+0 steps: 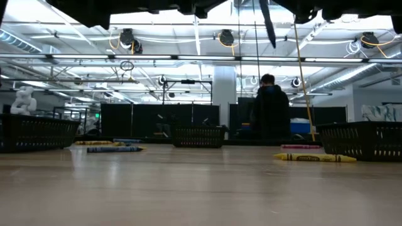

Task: Sort crayons
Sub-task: Put the blue crayon into the bottom left black bin

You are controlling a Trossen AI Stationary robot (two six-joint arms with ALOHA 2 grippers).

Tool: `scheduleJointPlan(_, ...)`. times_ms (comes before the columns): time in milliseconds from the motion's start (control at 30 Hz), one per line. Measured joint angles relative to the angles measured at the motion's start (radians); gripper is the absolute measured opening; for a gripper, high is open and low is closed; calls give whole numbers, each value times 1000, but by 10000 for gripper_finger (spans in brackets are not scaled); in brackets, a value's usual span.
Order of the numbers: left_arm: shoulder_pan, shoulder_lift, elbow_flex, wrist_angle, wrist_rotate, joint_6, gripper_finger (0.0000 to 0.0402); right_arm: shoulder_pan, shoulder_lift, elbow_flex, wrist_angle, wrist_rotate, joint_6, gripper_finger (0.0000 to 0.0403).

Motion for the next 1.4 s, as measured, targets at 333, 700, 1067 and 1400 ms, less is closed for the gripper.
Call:
scheduleJointPlan(333,-102,-81,0,-299,-423,13,0,49,-94,0,-171,142,33,129)
scheduleJointPlan(700,-225,-287,1,-1181,-803,-623,0,50,-94,0,-270,142,141,129)
scheduleJointPlan(1067,-237,-415,-2,-2236,-549,-1760,0,50,-94,0,-269,142,141,130)
scheduleJointPlan(1400,-220,-414,-2,-2351,-410,-1944,0,50,-94,0,-269,142,142,130)
